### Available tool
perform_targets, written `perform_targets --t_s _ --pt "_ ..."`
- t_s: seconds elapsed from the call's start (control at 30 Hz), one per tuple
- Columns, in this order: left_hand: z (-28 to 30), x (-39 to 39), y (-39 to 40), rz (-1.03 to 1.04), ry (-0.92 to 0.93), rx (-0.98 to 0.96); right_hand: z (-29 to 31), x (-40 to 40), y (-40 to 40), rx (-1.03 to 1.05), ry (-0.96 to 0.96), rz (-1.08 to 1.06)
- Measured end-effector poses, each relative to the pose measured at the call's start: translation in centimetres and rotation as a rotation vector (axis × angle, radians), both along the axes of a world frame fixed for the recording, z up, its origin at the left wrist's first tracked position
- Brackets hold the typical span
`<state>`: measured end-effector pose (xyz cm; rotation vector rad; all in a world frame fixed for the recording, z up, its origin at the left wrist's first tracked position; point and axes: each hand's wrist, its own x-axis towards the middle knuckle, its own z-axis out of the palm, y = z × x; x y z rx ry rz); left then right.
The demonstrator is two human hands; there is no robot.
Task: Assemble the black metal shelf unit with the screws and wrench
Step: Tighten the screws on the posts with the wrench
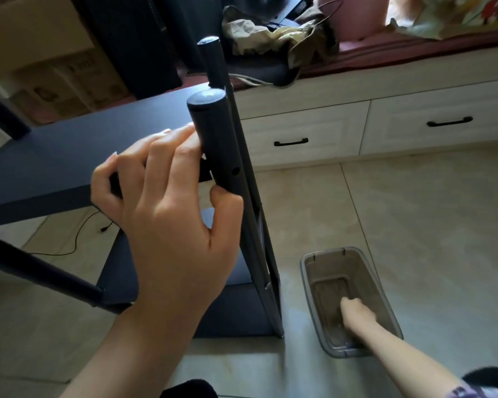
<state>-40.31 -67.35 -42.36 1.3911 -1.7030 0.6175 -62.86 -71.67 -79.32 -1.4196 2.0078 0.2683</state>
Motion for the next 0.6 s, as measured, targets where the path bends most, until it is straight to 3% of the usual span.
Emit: perform_targets --t_s 0.3,0.6 --pt "0.1 0.0 0.0 0.010 -0.007 0.008 -0.6 -0.2 0.0 -0.011 0.079 0.155" --pt "0.2 0.2 0.1 -0.012 -0.013 0.013 3.6 1.9 -2.1 -0.174 -0.186 0.120"
